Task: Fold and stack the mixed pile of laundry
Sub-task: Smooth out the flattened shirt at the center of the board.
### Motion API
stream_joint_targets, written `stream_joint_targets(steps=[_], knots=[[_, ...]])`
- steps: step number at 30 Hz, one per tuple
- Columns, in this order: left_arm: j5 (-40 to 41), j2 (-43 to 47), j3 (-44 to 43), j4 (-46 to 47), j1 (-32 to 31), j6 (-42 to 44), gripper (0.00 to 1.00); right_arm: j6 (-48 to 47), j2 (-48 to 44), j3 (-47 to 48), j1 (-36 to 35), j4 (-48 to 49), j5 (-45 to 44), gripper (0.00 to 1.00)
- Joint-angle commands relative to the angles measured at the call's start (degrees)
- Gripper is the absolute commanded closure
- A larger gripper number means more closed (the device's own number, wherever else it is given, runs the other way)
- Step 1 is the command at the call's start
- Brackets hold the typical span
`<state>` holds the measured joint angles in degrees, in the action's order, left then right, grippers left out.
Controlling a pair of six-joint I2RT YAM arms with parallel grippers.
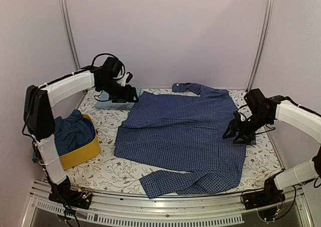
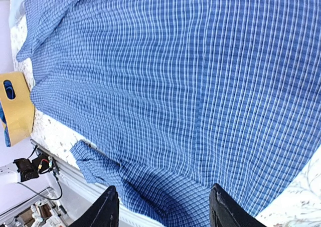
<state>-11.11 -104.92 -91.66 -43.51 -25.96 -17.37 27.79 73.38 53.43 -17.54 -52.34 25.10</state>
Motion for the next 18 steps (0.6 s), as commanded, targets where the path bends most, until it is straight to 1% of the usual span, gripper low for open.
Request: stream_joint_targets(steps=[1, 6, 10, 13, 16, 18], knots=[[0.3, -15.0, -12.7, 2.0, 0.3, 4.5, 0.31, -5.3, 6.9, 3.3, 1.8, 1.8, -7.0, 0.39], [-1.4, -27.4, -24.9, 5.2, 0.1, 4.1, 0.33, -8.4, 15.4, 6.8, 7.4, 7.0, -9.8, 0.39], [-1.1, -36.0, -32.1, 3.7, -0.5, 3.8, 0.39, -10.1, 20.9, 9.1, 10.3, 8.5, -8.3, 0.40], [-0.8, -40.5, -35.2, 0.9, -1.2, 4.5, 0.44, -10.7, 22.4, 10.4, 10.5, 8.3, -7.3, 0.40], [0.6, -44.5, -37.6, -1.1, -1.6, 5.1, 0.46, -10.8, 22.3, 10.9, 10.5, 7.6, -4.7, 0.41], [1.7, -48.7, -42.0, -3.1, -1.6, 5.3, 0.47, -10.7, 22.0, 10.7, 10.5, 7.2, -3.6, 0.41]])
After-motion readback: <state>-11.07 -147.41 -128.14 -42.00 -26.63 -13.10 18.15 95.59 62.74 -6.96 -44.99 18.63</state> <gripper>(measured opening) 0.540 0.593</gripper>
